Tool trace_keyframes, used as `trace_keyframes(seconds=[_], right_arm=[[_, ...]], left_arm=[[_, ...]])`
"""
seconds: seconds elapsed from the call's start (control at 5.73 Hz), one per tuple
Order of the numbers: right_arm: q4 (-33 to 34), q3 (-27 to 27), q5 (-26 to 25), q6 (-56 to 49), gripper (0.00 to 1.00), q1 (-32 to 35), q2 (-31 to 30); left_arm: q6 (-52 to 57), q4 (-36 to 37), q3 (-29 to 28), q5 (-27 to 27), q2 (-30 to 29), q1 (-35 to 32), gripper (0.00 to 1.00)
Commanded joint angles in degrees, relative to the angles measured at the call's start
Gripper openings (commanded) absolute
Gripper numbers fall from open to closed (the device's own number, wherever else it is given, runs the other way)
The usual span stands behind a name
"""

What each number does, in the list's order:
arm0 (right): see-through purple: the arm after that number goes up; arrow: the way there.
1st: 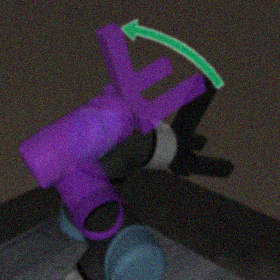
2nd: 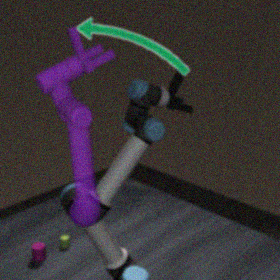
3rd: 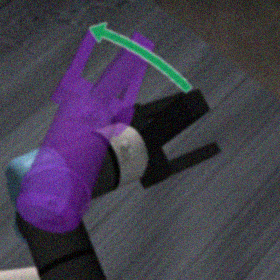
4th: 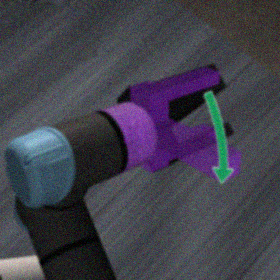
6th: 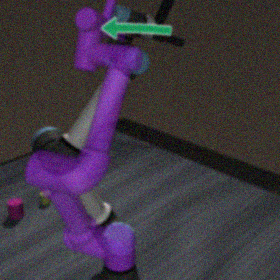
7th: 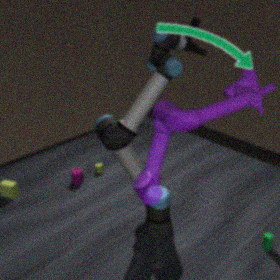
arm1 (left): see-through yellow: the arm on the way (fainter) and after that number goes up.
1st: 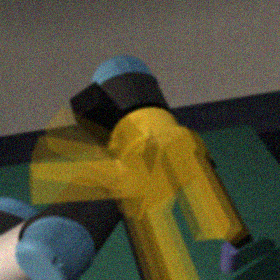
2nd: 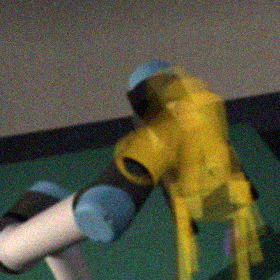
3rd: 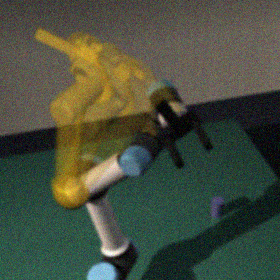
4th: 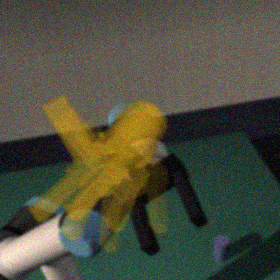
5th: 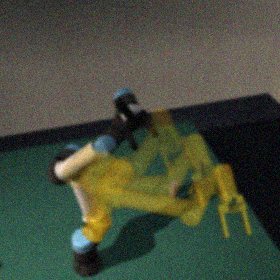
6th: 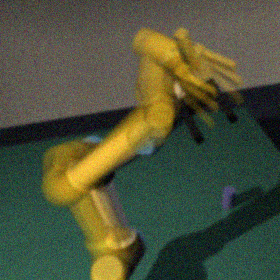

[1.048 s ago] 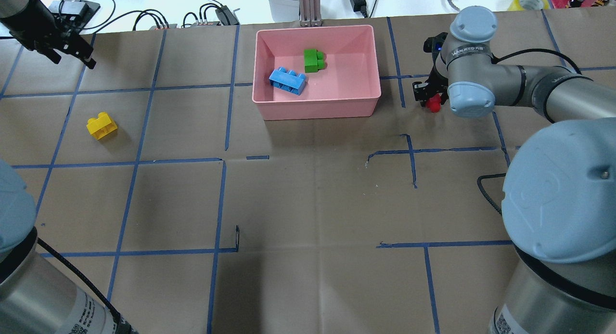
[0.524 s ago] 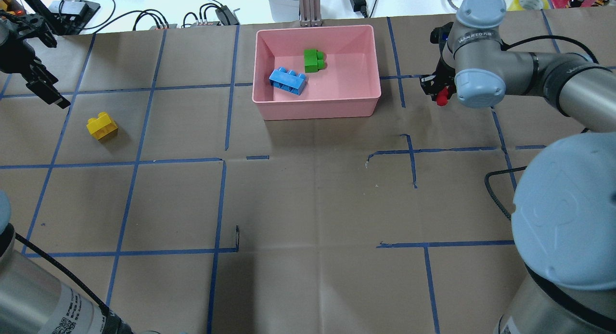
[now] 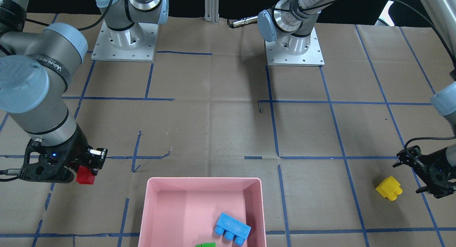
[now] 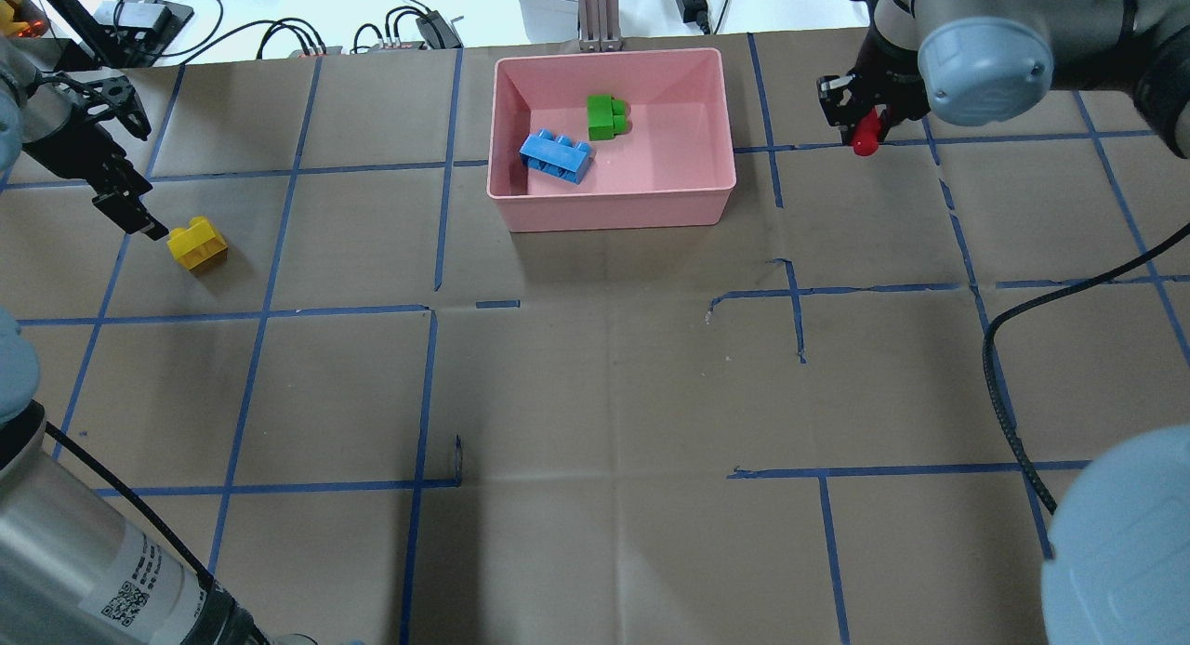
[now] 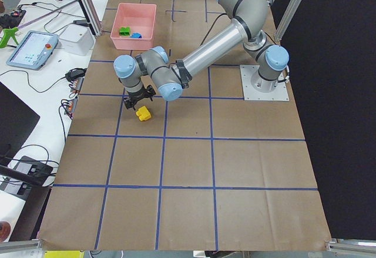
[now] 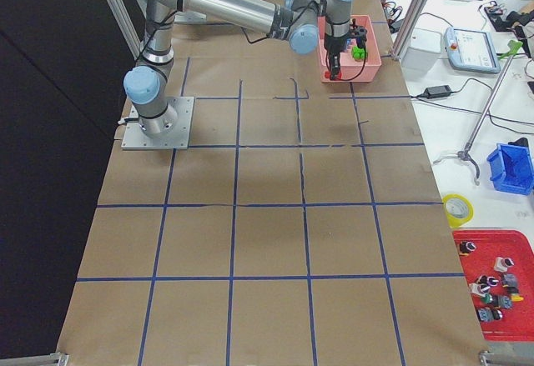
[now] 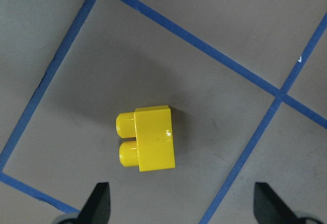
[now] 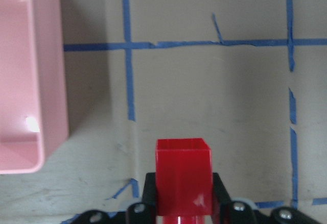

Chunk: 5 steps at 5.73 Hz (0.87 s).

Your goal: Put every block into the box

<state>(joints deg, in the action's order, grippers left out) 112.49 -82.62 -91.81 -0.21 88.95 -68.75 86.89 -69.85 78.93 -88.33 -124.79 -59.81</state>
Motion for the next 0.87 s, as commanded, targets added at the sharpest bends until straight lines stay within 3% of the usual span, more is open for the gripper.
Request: trace_keyframes(seconds=[0.0,0.17,0.35,0.52,0.7], right_arm=[[1.05,12.06,14.43,7.98,0.07,7.08,6.3],[8.73,20.57,18.73,9.42,0.07,9.29,14.53],[15.5,29.36,18.77,9.44,0.08,11.66,24.1],[14.96,32.66,17.99,9.53,0.23,12.82,27.32],[14.78,32.61,17.98,8.83,0.99,12.92,27.36]], left_arm=[[-1.28,7.49,3.4,0.0,-1.86,-0.04,1.0],[-1.29,10.93,5.34,0.0,-1.86,-0.13,1.0],[-1.02,12.7,6.31,0.0,-2.04,-0.13,1.0],[-0.59,13.07,6.32,0.0,-2.65,-0.13,1.0],[-0.76,13.33,6.5,0.0,-3.44,-0.22,1.0]])
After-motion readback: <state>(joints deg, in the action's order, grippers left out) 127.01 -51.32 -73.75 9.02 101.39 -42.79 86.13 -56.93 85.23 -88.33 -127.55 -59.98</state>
